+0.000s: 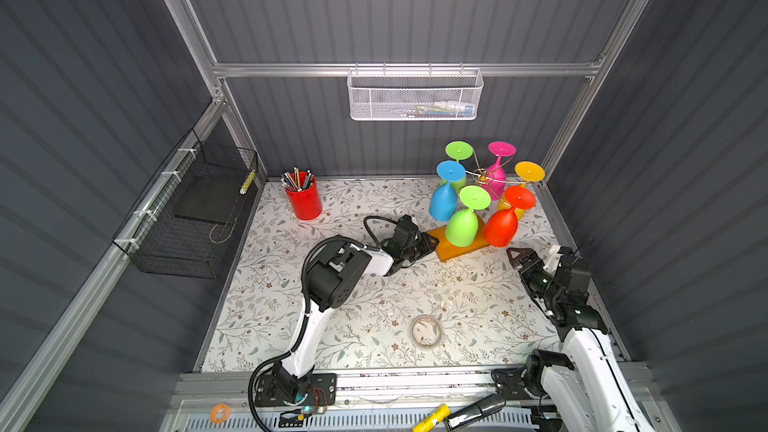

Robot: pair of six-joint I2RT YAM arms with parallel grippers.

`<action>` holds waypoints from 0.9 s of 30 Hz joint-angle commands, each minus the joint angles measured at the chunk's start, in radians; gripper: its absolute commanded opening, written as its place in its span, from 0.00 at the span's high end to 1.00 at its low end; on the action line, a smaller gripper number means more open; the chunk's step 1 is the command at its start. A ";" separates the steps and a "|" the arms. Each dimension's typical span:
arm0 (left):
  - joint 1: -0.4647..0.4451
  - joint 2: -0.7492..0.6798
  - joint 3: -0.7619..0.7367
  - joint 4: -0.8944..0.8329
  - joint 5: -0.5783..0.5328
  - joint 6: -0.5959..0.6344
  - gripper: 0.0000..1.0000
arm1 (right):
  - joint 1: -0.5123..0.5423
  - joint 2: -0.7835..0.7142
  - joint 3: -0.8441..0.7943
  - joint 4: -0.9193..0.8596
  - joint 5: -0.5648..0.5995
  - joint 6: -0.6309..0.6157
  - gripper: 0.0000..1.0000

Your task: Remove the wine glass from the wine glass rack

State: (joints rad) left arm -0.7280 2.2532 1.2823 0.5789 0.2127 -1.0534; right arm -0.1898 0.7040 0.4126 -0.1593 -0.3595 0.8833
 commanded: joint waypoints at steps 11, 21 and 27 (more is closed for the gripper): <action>-0.029 0.184 0.202 -0.011 0.019 -0.031 0.61 | -0.086 -0.034 0.035 -0.080 -0.001 -0.037 0.07; -0.026 0.040 0.053 -0.031 0.019 0.068 0.47 | -0.096 -0.093 0.035 -0.132 0.031 0.003 0.08; -0.006 -0.123 -0.112 -0.048 0.001 0.145 0.33 | -0.117 -0.159 0.105 -0.223 0.095 -0.022 0.08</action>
State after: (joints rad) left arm -0.7441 2.1986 1.2304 0.5900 0.2253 -0.9745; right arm -0.2958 0.5705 0.4583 -0.3325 -0.3084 0.8772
